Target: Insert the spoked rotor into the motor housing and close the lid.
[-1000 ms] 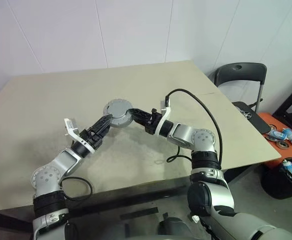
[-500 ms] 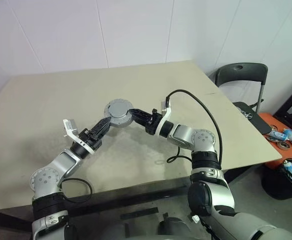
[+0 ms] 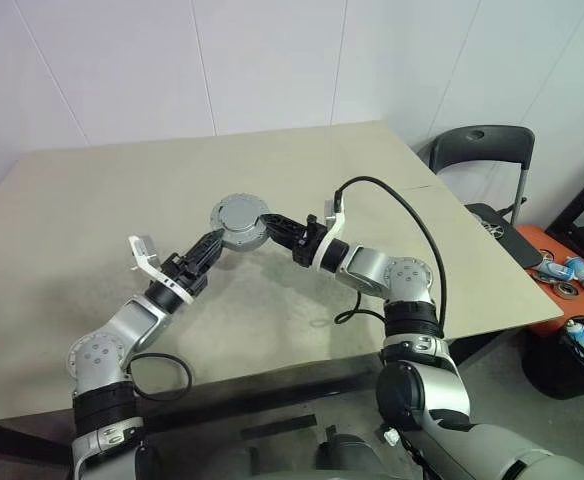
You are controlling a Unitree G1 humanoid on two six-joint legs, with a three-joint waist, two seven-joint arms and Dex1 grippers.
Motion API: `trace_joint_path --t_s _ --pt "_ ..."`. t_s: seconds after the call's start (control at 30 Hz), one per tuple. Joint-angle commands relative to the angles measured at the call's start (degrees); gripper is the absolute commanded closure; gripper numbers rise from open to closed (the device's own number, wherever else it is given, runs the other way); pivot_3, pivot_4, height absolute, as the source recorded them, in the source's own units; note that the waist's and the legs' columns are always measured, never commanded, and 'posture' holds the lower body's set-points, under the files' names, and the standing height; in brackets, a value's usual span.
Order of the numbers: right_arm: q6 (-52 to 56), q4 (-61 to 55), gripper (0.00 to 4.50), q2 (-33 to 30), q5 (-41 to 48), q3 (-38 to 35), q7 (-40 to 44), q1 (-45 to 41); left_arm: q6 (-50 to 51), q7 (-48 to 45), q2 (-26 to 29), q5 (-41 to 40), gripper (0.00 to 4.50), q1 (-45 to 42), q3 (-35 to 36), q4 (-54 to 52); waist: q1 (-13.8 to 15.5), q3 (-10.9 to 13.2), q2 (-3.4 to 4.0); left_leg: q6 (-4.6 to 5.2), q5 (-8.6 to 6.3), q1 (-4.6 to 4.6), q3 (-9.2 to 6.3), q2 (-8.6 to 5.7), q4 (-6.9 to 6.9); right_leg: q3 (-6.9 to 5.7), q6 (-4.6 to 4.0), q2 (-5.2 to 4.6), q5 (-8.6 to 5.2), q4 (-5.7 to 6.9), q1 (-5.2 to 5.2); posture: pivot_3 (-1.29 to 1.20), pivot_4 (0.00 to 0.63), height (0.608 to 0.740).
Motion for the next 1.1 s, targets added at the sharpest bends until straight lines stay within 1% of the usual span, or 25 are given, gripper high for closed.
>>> trace_joint_path --t_s 0.03,0.33,0.57,1.0,1.1 --pt "0.47 -1.74 3.21 0.77 2.19 0.72 1.18 -3.06 0.47 1.32 0.04 -2.17 3.09 -1.29 -1.13 -3.86 -0.02 0.00 0.00 0.00 0.00 0.00 0.00 0.00 0.00 0.00 0.00 0.00 0.00 0.00 0.00 0.00 0.000 0.740" --pt "0.39 -1.47 3.21 0.53 1.99 0.76 1.35 -3.20 0.03 5.76 -1.31 -8.35 3.15 -2.75 -1.64 -6.68 0.02 0.00 0.00 0.00 0.00 -0.01 0.00 0.00 0.00 0.00 0.00 0.00 0.00 0.00 0.00 0.00 0.000 0.740" --pt "0.28 -1.18 3.21 0.38 2.08 0.94 1.48 -3.30 -0.84 8.33 -2.95 -9.90 3.18 -4.22 -2.84 -6.11 0.09 0.01 -0.01 0.00 0.00 -0.01 0.00 -0.01 0.01 0.00 0.00 0.01 0.00 -0.01 0.00 0.00 0.000 0.740" --pt "0.15 -1.17 3.21 0.39 2.41 1.06 1.44 -3.11 -0.69 7.66 -1.53 -7.37 3.19 -3.76 -4.21 -5.92 0.03 0.01 -0.01 0.00 0.00 -0.02 0.00 -0.04 0.00 0.00 0.00 0.05 0.00 -0.03 0.00 0.00 0.000 0.740" --pt "0.20 -1.06 3.21 0.49 2.48 1.03 1.41 -3.14 -1.13 6.10 -1.52 -6.53 3.19 -3.45 -4.69 -6.15 0.03 0.01 -0.01 0.00 0.00 -0.02 0.00 -0.04 0.00 0.00 0.00 0.06 0.00 -0.03 0.00 0.00 0.000 0.740"
